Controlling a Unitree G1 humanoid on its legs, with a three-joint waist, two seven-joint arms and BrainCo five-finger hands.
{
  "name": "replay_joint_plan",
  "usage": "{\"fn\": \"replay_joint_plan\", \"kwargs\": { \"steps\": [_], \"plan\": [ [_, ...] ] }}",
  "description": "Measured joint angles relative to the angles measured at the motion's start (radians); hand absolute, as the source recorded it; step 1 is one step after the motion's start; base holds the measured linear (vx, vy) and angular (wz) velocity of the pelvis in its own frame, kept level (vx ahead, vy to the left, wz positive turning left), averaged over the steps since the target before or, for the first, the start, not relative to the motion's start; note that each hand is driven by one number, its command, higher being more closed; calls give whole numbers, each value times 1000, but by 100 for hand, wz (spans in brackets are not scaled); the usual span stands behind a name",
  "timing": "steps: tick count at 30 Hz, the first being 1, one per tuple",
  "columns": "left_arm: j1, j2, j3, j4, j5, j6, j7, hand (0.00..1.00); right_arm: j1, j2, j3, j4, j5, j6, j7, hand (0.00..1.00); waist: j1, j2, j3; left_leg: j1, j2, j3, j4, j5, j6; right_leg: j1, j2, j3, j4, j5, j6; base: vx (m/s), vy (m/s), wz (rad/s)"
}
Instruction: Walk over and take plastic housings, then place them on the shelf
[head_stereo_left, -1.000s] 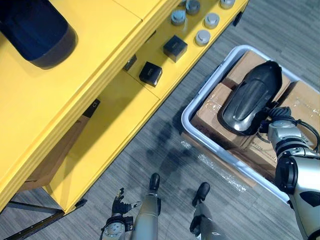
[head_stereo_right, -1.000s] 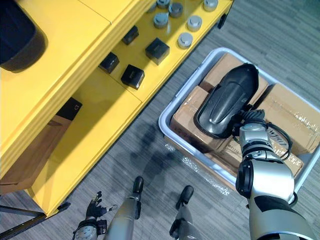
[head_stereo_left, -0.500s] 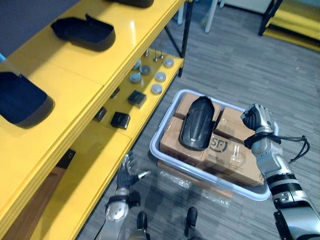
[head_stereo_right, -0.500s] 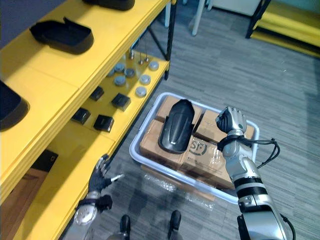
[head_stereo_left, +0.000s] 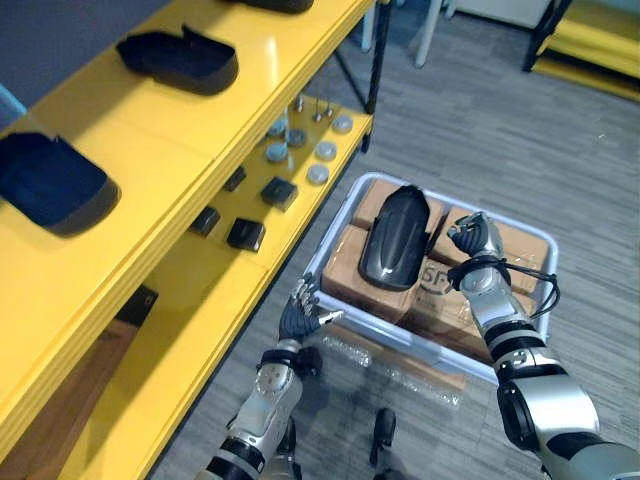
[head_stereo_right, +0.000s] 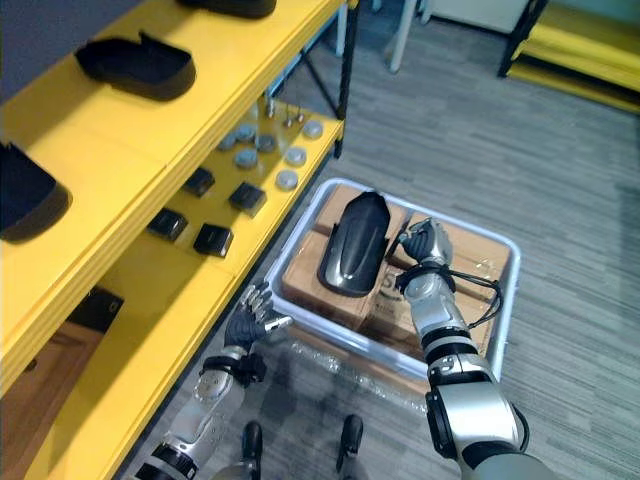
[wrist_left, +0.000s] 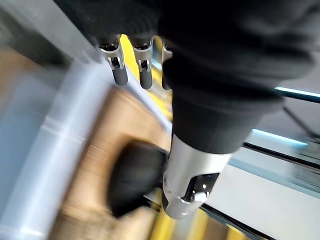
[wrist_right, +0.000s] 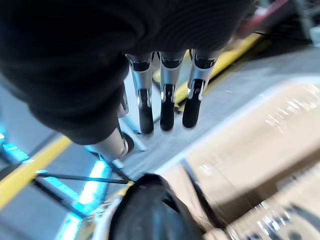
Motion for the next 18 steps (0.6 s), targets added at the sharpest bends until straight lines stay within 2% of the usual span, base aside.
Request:
{"fn": "replay_joint_plan", "kwargs": {
  "steps": [4, 8, 14, 15, 18],
  "plan": [
    [73, 3, -1, 46, 81, 15, 8, 0, -108, -95, -16, 96, 42, 0, -40, 0, 23, 14, 60, -68, -11, -17, 27, 0, 1, -46, -7, -11, 0, 13, 6, 38, 57, 11],
    [94, 3, -1, 108, 128, 15, 7, 0, -153, -186, -13, 167, 53, -3, -67, 0, 47, 24, 82, -141, -20, -31, 58, -9, 9, -97, -15, -7, 0, 28, 28, 85, 87, 8],
    [126, 1, 1, 162, 97, 13, 4, 0, -171, -260, 68, 264, 91, -5, -65, 0, 76, 44, 99, -255, -18, -46, 164, -60, 24, -155, -16, 0, 0, 43, 50, 34, 85, 0],
    [126, -5, 6, 170, 82, 11, 3, 0, -172, -274, 83, 277, 108, -5, -60, 0, 84, 51, 104, -286, -15, -49, 177, -63, 27, -179, -15, 3, 0, 56, 69, 3, 43, -2],
    [123, -15, 18, 173, 41, 11, 0, 0, -177, -312, 95, 285, 156, -19, -60, 0, 94, 51, 111, -323, -15, -54, 195, -69, 31, -203, -15, 17, 0, 61, 75, 16, 40, 1]
  ]
}}
